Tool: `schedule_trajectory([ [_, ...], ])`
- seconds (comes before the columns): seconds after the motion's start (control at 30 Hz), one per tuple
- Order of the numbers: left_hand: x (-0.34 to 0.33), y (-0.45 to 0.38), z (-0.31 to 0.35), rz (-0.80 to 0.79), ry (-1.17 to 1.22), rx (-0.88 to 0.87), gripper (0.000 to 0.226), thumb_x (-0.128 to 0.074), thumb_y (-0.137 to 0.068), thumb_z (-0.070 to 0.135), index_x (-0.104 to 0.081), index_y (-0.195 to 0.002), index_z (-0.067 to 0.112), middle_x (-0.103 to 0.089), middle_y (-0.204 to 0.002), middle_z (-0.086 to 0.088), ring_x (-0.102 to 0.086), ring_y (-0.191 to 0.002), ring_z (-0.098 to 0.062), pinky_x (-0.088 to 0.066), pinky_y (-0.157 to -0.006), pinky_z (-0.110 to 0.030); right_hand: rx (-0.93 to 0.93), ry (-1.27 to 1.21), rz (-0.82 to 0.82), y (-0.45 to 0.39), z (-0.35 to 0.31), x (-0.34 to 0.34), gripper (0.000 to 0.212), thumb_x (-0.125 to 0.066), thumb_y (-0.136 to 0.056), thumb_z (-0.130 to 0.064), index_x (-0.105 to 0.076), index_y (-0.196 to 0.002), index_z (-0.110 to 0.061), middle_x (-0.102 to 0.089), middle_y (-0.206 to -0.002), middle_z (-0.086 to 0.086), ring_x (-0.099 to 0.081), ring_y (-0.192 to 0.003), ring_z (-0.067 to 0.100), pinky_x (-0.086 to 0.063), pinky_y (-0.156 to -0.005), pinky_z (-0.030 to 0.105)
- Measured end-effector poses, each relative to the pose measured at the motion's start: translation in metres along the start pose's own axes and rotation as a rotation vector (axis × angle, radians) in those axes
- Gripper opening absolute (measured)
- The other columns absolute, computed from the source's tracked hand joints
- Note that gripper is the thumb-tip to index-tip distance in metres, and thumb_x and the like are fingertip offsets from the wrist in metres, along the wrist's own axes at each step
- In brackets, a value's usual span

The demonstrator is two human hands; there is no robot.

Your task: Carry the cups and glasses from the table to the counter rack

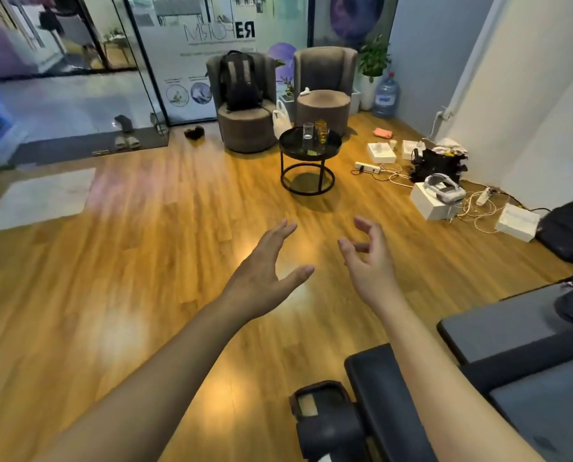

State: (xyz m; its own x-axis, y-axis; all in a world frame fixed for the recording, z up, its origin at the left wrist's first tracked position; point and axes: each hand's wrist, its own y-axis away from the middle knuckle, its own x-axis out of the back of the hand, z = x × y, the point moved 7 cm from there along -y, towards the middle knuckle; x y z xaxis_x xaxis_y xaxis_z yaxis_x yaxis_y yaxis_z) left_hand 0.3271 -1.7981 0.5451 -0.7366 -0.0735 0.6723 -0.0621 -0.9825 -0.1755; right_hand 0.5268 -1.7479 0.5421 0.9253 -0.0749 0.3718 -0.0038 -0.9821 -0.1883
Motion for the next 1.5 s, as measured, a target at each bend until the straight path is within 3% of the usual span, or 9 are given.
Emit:
schedule_trajectory([
  [0.17, 0.054, -0.053, -0.05, 0.013, 0.001, -0.013, 0.051, -0.064, -0.097, 0.048, -0.042, -0.143, 0.044, -0.042, -0.143, 0.028, -0.049, -0.129, 0.001, -0.051, -0.099, -0.033, 0.027, -0.005, 0.005, -0.049, -0.024, -0.068, 0.044, -0.063, -0.098, -0.03, -0.049, -0.139, -0.023, -0.054, -0.134, 0.001, -0.058, -0.1, 0.005, -0.057, -0.083, 0.031],
  [0.3, 0.075, -0.108, -0.085, 0.06, 0.013, -0.025, 0.037, -0.064, -0.097, 0.044, -0.053, -0.133, 0.04, -0.048, -0.129, 0.031, -0.052, -0.116, 0.008, -0.055, -0.092, -0.032, 0.024, 0.007, 0.001, -0.104, -0.029, -0.112, 0.041, -0.064, -0.098, -0.033, -0.05, -0.136, -0.026, -0.056, -0.127, -0.002, -0.06, -0.098, 0.006, -0.055, -0.076, 0.024],
  [0.6, 0.083, -0.299, -0.165, -0.016, 0.02, -0.066, 0.04, -0.062, -0.096, 0.049, -0.048, -0.133, 0.045, -0.05, -0.132, 0.028, -0.053, -0.117, 0.005, -0.051, -0.089, -0.025, 0.022, 0.027, 0.004, -0.28, -0.015, -0.176, 0.041, -0.061, -0.099, -0.032, -0.05, -0.137, -0.025, -0.056, -0.127, -0.003, -0.062, -0.1, 0.01, -0.059, -0.078, 0.031],
  [0.8, 0.079, -0.473, -0.199, -0.072, 0.067, -0.028, 0.042, -0.067, -0.097, 0.041, -0.048, -0.134, 0.043, -0.049, -0.127, 0.028, -0.054, -0.114, 0.006, -0.047, -0.084, -0.016, -0.017, 0.076, -0.002, -0.431, -0.003, -0.197, 0.04, -0.062, -0.099, -0.034, -0.049, -0.136, -0.031, -0.055, -0.128, -0.006, -0.062, -0.099, 0.007, -0.05, -0.071, 0.017],
  [1.0, 0.072, -0.605, -0.236, -0.06, 0.168, -0.005, 0.046, -0.068, -0.097, 0.035, -0.045, -0.137, 0.042, -0.053, -0.129, 0.023, -0.055, -0.113, 0.006, -0.049, -0.087, -0.02, -0.023, 0.089, -0.033, -0.557, 0.012, -0.225, 0.038, -0.061, -0.098, -0.036, -0.047, -0.134, -0.036, -0.054, -0.126, -0.01, -0.061, -0.095, 0.004, -0.047, -0.062, 0.008],
  [1.23, 0.062, -0.769, -0.292, -0.09, 0.188, -0.009, 0.046, -0.067, -0.098, 0.032, -0.043, -0.135, 0.044, -0.055, -0.128, 0.02, -0.058, -0.113, 0.001, -0.045, -0.077, -0.013, -0.044, 0.076, 0.001, -0.714, 0.048, -0.256, 0.036, -0.062, -0.098, -0.031, -0.049, -0.132, -0.032, -0.055, -0.122, -0.008, -0.06, -0.093, 0.008, -0.045, -0.065, 0.012],
  [1.37, 0.058, -0.875, -0.333, -0.126, 0.183, 0.006, 0.048, -0.067, -0.098, 0.033, -0.044, -0.14, 0.04, -0.054, -0.129, 0.021, -0.057, -0.112, 0.005, -0.045, -0.078, -0.014, -0.103, 0.08, 0.047, -0.811, 0.073, -0.276, 0.039, -0.061, -0.098, -0.034, -0.049, -0.135, -0.03, -0.055, -0.121, -0.009, -0.061, -0.09, 0.006, -0.046, -0.063, 0.012],
  [1.5, 0.053, -0.983, -0.357, -0.184, 0.161, -0.005, 0.047, -0.067, -0.097, 0.032, -0.046, -0.139, 0.038, -0.055, -0.126, 0.022, -0.055, -0.11, 0.007, -0.052, -0.088, -0.026, -0.15, 0.059, 0.069, -0.91, 0.091, -0.289, 0.039, -0.063, -0.098, -0.032, -0.05, -0.135, -0.028, -0.056, -0.121, -0.008, -0.061, -0.086, 0.005, -0.047, -0.063, 0.011],
])
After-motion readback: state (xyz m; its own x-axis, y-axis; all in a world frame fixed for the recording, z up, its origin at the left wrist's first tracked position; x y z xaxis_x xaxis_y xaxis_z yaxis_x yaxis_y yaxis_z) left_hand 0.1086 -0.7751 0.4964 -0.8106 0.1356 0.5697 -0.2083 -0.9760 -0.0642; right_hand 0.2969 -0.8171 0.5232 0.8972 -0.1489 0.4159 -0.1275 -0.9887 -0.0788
